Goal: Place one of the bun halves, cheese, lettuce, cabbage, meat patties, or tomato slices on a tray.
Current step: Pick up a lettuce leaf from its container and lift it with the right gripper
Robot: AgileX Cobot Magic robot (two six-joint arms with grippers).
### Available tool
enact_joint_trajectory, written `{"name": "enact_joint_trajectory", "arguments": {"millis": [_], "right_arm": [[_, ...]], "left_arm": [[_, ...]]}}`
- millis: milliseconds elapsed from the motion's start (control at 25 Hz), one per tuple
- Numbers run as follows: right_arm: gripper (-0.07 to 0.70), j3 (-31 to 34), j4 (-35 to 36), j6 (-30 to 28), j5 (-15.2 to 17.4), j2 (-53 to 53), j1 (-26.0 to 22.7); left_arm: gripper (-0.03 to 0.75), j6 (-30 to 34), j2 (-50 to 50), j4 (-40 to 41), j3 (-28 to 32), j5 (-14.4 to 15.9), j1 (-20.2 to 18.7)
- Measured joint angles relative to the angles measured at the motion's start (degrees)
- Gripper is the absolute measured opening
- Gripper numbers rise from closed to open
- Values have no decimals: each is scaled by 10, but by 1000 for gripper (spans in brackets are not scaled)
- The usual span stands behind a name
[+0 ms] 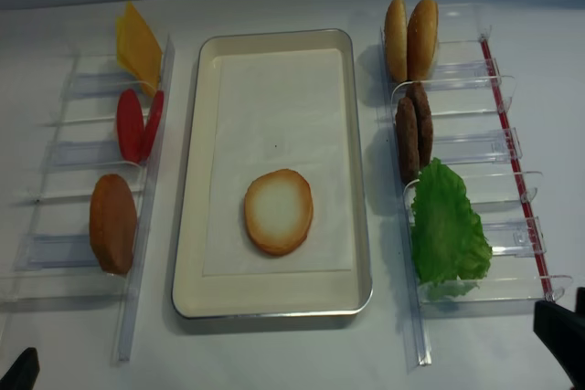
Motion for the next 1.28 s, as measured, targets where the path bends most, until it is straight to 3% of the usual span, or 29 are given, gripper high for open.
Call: {"name": "enact_joint_trajectory", "arguments": {"millis": [240, 880, 1280], "right_arm": [[412, 0, 57, -15, -27, 75, 0], [421, 0, 219, -222, -116, 343, 0], [419, 0, 267, -298, -161, 438, 0]], "left_arm": [[405, 0, 0, 0, 0, 0, 0], [405, 0, 0, 0, 0, 0, 0], [405, 0, 0, 0, 0, 0, 0]]}}
